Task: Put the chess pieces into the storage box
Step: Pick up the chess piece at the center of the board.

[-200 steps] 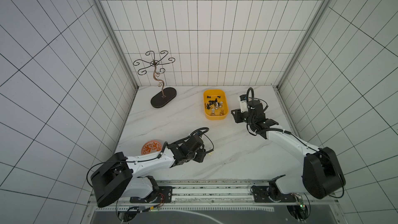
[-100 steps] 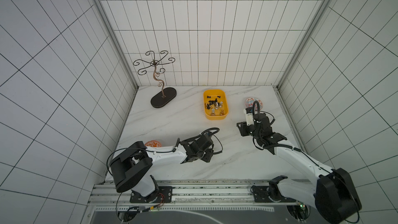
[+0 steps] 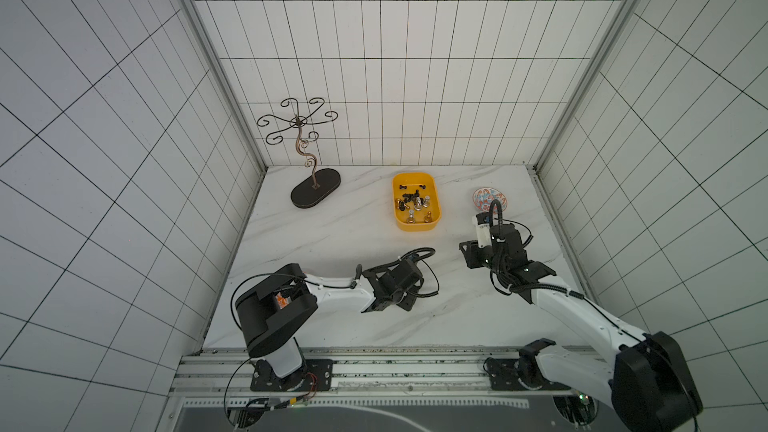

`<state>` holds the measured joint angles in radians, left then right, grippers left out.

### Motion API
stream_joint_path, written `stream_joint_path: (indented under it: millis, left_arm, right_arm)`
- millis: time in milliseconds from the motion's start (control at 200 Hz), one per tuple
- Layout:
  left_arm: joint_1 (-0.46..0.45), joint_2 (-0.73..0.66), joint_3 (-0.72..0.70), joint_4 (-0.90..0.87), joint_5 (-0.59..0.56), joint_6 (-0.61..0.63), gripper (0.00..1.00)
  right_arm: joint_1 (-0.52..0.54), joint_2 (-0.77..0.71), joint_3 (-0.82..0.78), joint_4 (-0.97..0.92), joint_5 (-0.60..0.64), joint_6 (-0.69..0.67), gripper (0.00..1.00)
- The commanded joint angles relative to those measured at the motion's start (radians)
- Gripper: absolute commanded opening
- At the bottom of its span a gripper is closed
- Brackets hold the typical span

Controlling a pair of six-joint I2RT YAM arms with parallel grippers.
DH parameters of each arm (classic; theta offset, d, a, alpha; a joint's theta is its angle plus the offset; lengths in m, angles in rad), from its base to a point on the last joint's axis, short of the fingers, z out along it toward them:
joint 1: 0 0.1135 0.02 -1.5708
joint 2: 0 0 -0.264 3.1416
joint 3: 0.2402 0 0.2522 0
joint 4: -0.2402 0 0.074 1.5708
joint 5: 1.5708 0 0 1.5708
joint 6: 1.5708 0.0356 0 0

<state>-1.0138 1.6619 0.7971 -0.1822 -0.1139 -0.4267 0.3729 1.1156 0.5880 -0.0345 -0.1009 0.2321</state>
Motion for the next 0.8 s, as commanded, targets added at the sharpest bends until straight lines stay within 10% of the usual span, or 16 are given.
stream_joint_path:
  millis: [0,795]
  left_arm:
    - [-0.009,0.040,-0.007,-0.014,-0.030,-0.006,0.42]
    - [-0.029,-0.017,0.048,-0.105,-0.145,0.025,0.21]
  right_arm:
    - [-0.008,-0.001,-0.050,-0.008,0.010,0.004,0.33]
    - [-0.008,-0.002,-0.042,-0.019,0.010,0.003,0.33]
